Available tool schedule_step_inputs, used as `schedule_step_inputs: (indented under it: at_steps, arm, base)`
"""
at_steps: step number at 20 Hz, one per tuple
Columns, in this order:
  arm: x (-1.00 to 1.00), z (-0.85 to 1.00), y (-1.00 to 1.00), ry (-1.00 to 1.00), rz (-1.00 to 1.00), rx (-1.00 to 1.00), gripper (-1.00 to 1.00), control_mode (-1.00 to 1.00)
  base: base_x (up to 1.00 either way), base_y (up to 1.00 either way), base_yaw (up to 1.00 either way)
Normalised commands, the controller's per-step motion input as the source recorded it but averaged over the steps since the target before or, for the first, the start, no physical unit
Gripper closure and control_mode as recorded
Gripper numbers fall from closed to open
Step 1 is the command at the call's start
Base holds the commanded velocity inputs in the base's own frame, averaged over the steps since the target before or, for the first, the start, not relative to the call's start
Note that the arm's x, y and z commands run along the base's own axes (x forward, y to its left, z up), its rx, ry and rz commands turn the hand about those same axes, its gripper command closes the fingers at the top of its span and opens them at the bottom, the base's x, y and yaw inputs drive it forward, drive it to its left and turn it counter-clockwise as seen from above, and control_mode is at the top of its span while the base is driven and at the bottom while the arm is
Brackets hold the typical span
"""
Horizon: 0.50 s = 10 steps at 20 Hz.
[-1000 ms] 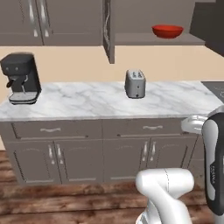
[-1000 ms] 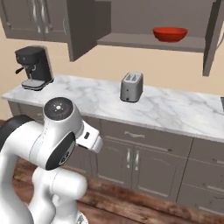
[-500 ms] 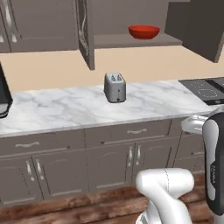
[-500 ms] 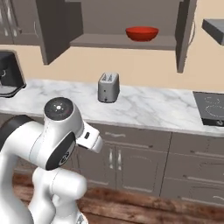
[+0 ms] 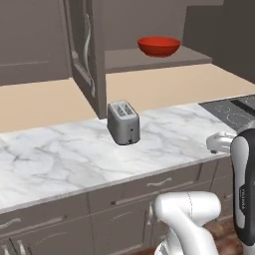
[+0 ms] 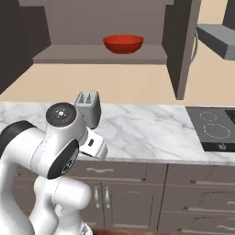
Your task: Pick up the bowls from the cabinet and place each bowl in front of a stool on the dining counter.
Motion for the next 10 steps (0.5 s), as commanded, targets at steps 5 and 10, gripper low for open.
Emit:
schedule_step_inputs:
  at_steps: [5,10]
  arm:
    - [0.00,0.00,0.00,0.00,0.00,0.00,-1.00,1.00]
    - [0.00,0.00,0.00,0.00,0.00,0.00,-1.00,1.00]
  base:
    - [1.00,0.21,-0.24]
    - [0.67,0.01,-0.08]
